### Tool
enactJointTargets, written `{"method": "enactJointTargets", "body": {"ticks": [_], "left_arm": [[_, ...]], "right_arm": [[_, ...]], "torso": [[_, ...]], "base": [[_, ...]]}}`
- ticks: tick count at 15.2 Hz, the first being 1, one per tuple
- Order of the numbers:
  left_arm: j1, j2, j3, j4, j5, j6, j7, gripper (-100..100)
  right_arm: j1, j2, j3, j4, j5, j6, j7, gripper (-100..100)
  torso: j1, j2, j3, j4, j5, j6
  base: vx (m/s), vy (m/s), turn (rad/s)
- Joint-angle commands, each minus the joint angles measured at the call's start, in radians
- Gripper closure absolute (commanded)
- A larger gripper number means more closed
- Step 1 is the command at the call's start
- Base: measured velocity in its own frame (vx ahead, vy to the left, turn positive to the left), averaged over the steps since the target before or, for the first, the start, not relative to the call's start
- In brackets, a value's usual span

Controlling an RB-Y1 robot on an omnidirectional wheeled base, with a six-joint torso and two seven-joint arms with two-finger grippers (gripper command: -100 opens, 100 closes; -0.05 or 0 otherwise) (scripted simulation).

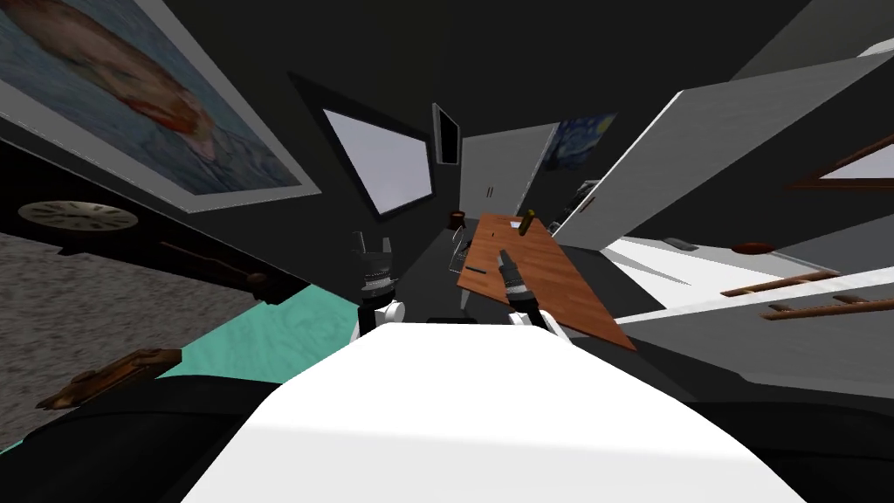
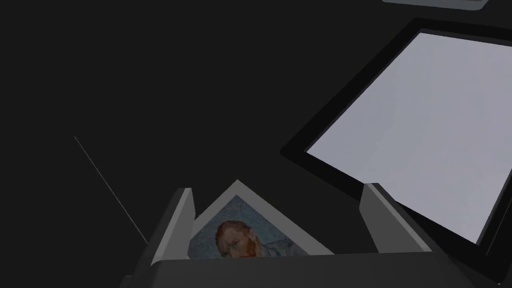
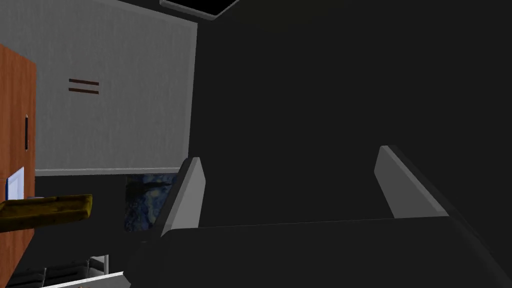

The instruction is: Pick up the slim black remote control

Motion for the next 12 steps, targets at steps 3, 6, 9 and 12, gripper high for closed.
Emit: {"method": "enactJointTargets", "body": {"ticks": [3,6,9,12], "left_arm": [[0.000,0.000,0.000,0.000,0.000,0.000,0.000,0],[0.000,0.000,0.000,0.000,0.000,0.000,0.000,0],[0.000,0.000,0.000,0.000,0.000,0.000,0.000,0],[0.000,0.000,0.000,0.000,0.000,0.000,0.000,0]], "right_arm": [[-0.009,-0.072,0.037,0.085,0.028,-0.023,0.025,-100],[-0.030,-0.144,0.070,0.151,0.054,-0.039,0.046,-100],[-0.041,-0.193,0.088,0.206,0.068,-0.047,0.057,-100],[-0.053,-0.235,0.106,0.270,0.083,-0.055,0.068,-100]], "torso": [[0.002,-0.001,-0.001,0.000,0.000,0.000],[0.000,-0.002,-0.001,0.000,0.000,0.000],[-0.003,-0.002,-0.001,-0.001,0.000,0.001],[-0.002,-0.002,-0.001,0.000,0.000,0.000]], "base": [[0.039,0.149,0.149],[0.052,0.119,0.170],[0.048,0.087,0.115],[0.063,0.101,0.175]]}}
